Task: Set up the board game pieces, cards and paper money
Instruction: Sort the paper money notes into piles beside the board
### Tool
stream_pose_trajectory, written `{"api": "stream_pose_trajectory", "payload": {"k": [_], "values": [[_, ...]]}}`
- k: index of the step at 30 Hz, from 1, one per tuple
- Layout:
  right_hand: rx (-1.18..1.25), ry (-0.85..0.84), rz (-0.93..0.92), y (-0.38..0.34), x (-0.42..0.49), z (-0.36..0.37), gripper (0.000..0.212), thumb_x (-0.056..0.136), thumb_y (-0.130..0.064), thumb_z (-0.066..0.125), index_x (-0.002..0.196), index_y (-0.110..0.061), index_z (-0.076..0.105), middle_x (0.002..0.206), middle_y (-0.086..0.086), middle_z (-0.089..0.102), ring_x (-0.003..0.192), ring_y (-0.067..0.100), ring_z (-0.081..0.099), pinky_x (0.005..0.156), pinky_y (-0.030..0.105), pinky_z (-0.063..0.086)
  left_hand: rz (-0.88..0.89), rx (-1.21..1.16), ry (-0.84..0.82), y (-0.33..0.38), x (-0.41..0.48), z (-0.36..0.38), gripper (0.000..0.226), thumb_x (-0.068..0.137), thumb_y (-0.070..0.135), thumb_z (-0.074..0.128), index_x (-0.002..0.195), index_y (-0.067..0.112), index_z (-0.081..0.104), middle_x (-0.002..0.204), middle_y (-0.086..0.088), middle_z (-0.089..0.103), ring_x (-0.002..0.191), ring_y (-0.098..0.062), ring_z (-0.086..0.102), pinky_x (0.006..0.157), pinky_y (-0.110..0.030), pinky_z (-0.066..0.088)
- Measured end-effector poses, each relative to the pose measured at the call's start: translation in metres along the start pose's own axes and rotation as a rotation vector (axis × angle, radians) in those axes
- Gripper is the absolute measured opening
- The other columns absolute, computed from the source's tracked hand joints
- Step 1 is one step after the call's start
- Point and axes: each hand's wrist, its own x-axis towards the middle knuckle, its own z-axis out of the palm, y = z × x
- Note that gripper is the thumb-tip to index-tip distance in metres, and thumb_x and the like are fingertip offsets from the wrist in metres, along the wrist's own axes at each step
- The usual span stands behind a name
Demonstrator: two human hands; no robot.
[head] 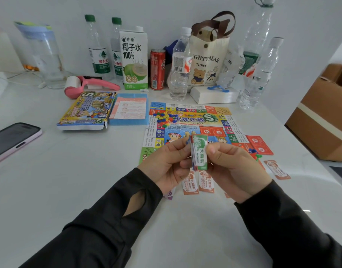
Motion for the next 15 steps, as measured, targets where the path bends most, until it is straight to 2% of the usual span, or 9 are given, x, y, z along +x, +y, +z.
{"api": "stream_pose_trajectory", "payload": {"k": [6, 8, 10, 12, 14, 15], "values": [[-0.002, 0.006, -0.007, 0.0008, 0.0004, -0.0019, 0.043, 0.041, -0.041, 0.09, 0.064, -0.009, 0.072, 0.083, 0.018, 0.07, 0.094, 0.046, 0.054, 0.096, 0.056, 0.04, -0.011, 0.004, -0.005, 0.0002, 0.0002, -0.0005, 0.026, 0.069, 0.01, 0.051, 0.074, 0.009, 0.076, 0.061, -0.009, 0.064, 0.038, -0.004, 0.044, 0.034, -0.01, 0.033], [-0.042, 0.038, -0.026, 0.0, 0.0, -0.0024, 0.038, 0.048, -0.038, 0.088, 0.065, -0.009, 0.071, 0.084, 0.02, 0.069, 0.089, 0.043, 0.058, 0.091, 0.054, 0.044, -0.017, -0.009, -0.008, -0.0006, 0.0011, -0.001, 0.026, 0.07, 0.009, 0.051, 0.075, 0.009, 0.076, 0.062, -0.01, 0.065, 0.038, -0.005, 0.045, 0.033, -0.01, 0.034], [-0.167, 0.107, -0.069, -0.0019, -0.001, -0.0013, 0.022, 0.062, -0.034, 0.078, 0.064, -0.013, 0.071, 0.08, 0.017, 0.07, 0.081, 0.036, 0.061, 0.083, 0.049, 0.047, -0.019, -0.043, -0.015, -0.0011, 0.0019, -0.0022, 0.026, 0.071, 0.008, 0.05, 0.074, 0.008, 0.076, 0.063, -0.011, 0.065, 0.038, -0.005, 0.046, 0.033, -0.011, 0.036], [-0.294, 0.155, -0.138, -0.0031, -0.0014, 0.0006, 0.021, 0.062, -0.039, 0.075, 0.065, -0.019, 0.072, 0.077, 0.014, 0.07, 0.078, 0.033, 0.062, 0.08, 0.048, 0.049, -0.019, -0.086, -0.028, -0.0018, 0.0022, -0.0038, 0.027, 0.074, 0.007, 0.049, 0.073, 0.008, 0.075, 0.064, -0.011, 0.065, 0.038, -0.005, 0.047, 0.032, -0.012, 0.038], [-0.328, 0.165, -0.184, -0.0038, -0.0017, 0.0023, 0.02, 0.062, -0.041, 0.071, 0.065, -0.021, 0.072, 0.076, 0.012, 0.07, 0.077, 0.031, 0.063, 0.081, 0.05, 0.05, -0.029, -0.112, -0.054, -0.0023, 0.0022, -0.0048, 0.015, 0.077, 0.008, 0.061, 0.074, 0.008, 0.076, 0.065, -0.011, 0.066, 0.039, -0.006, 0.048, 0.033, -0.012, 0.039], [-0.326, 0.154, -0.199, -0.0036, -0.0015, 0.0022, 0.022, 0.061, -0.043, 0.072, 0.065, -0.022, 0.072, 0.076, 0.011, 0.07, 0.076, 0.029, 0.063, 0.081, 0.049, 0.05, -0.033, -0.128, -0.091, -0.0018, 0.0016, -0.0047, 0.007, 0.07, 0.007, 0.073, 0.076, 0.007, 0.076, 0.067, -0.012, 0.067, 0.04, -0.006, 0.05, 0.034, -0.013, 0.041]]}}
